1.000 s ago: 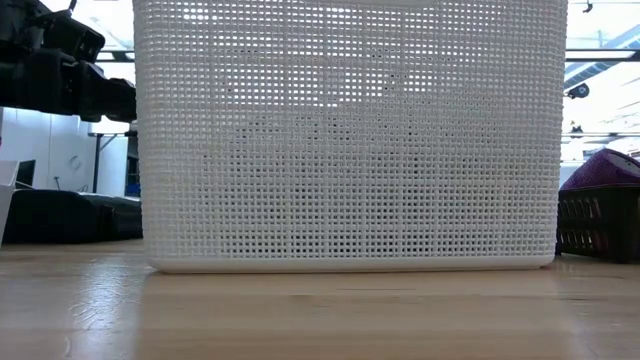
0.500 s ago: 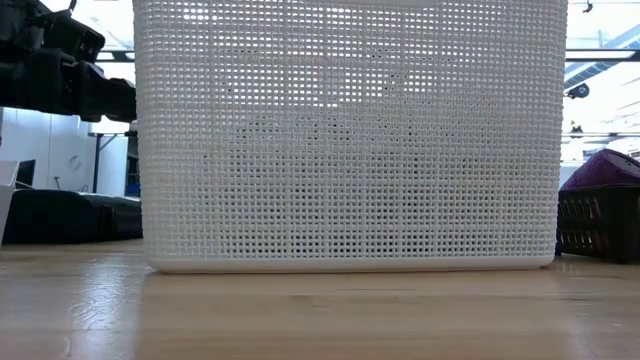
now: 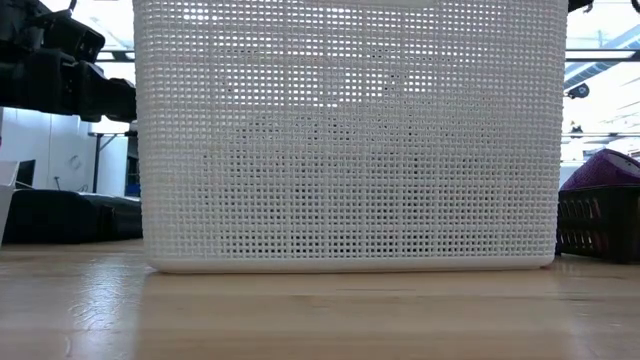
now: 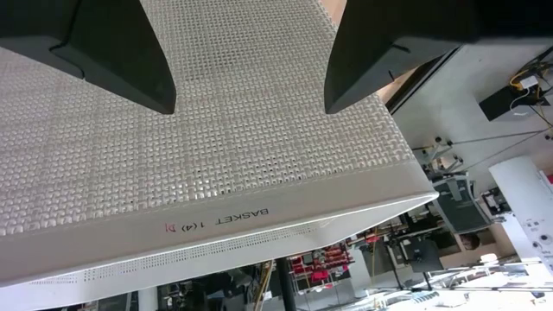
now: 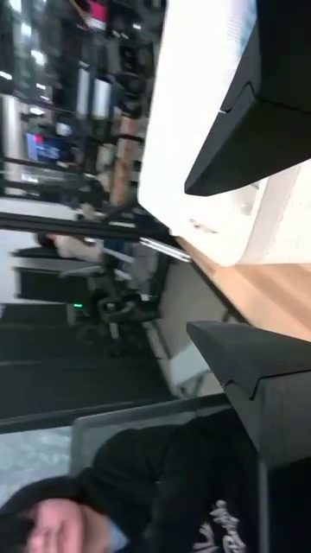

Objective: Pick & place medical supplies in basket/bin
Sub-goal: Return to Home Position

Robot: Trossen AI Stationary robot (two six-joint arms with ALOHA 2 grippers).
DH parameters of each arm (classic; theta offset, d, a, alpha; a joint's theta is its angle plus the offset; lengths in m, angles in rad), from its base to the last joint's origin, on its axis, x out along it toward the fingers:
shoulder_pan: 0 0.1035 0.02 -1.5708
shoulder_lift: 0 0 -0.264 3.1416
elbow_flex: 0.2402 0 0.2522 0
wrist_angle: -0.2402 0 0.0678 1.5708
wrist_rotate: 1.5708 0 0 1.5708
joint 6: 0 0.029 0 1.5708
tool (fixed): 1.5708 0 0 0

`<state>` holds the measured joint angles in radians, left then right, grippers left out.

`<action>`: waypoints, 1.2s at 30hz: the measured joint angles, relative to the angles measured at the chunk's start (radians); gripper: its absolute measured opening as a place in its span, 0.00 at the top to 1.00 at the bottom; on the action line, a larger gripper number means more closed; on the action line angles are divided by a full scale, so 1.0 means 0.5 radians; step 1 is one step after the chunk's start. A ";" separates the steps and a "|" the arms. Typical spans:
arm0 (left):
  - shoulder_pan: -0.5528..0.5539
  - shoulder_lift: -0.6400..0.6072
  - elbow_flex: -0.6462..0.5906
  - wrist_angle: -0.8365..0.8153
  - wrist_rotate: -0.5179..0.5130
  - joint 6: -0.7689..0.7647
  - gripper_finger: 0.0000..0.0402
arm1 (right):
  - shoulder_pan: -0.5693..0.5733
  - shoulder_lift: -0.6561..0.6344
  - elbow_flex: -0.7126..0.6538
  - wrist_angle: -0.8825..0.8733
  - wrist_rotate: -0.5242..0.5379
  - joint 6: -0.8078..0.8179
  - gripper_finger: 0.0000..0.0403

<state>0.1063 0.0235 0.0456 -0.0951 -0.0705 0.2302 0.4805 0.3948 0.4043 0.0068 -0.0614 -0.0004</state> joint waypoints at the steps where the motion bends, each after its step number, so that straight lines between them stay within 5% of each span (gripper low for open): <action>1: 0.001 0.000 0.000 0.000 0.000 0.000 0.25 | -0.001 -0.058 -0.032 0.019 0.001 -0.004 0.39; 13: 0.001 0.000 0.000 0.000 -0.001 0.001 0.25 | -0.002 -0.786 -0.437 -0.024 0.163 0.098 0.39; 22: 0.000 0.021 0.000 0.000 0.006 0.001 0.25 | -0.002 -0.785 -0.529 -0.014 0.392 0.106 0.39; 36: 0.000 0.023 0.001 0.000 0.006 0.001 0.26 | -0.002 -0.788 -0.756 0.013 0.445 0.178 0.39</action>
<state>0.1064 0.0347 0.0459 -0.0952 -0.0677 0.2306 0.4797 0.0010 0.0265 0.0131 0.1612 0.0886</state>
